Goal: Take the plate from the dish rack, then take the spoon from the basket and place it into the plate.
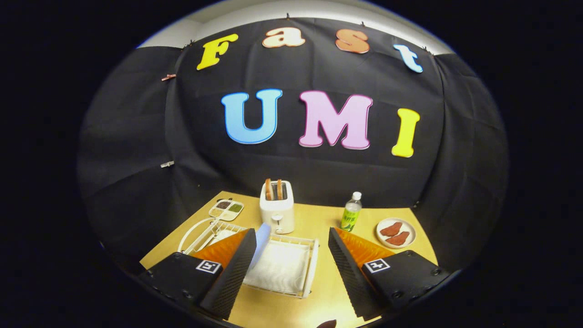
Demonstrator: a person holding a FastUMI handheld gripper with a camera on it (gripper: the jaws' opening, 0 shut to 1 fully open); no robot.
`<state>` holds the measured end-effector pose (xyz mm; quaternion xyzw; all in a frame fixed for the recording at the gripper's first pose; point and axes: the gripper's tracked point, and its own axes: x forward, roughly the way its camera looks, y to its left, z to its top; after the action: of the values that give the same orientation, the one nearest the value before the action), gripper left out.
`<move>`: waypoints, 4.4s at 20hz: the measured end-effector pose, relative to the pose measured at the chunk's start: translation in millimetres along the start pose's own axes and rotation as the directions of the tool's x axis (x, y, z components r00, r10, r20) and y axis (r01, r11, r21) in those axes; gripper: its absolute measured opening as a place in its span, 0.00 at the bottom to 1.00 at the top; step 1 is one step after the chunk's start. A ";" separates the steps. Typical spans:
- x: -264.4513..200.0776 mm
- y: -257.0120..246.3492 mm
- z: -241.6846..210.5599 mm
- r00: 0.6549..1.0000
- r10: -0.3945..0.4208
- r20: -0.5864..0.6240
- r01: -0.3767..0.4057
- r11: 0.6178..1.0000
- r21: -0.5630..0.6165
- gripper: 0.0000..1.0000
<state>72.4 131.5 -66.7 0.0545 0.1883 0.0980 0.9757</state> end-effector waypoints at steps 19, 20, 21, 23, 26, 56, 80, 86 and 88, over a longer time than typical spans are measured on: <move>159.2 56.0 -165.0 0.826 -0.168 -0.539 0.258 0.962 0.094 0.45; 158.0 52.3 -165.7 0.817 -0.197 -0.543 0.285 0.955 0.082 0.38; 160.0 53.2 -163.4 0.817 -0.210 -0.537 0.294 0.953 0.076 0.37; 159.8 56.3 -163.3 0.810 -0.235 -0.538 0.306 0.951 0.045 0.33; 158.3 56.0 -155.0 0.804 -0.270 -0.530 0.323 0.946 0.007 0.33; 71.2 15.4 -90.9 0.918 -0.088 -0.388 0.170 0.969 0.182 0.30; -74.8 -51.5 -305.0 0.762 0.094 -0.641 0.189 0.914 0.358 0.31; -62.4 -46.8 -323.7 0.743 0.146 -0.653 0.208 0.878 0.432 0.31; -61.0 -48.3 -325.4 0.738 0.145 -0.659 0.212 0.877 0.431 0.32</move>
<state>-97.9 94.1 -352.2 0.2513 0.5470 0.0431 0.7974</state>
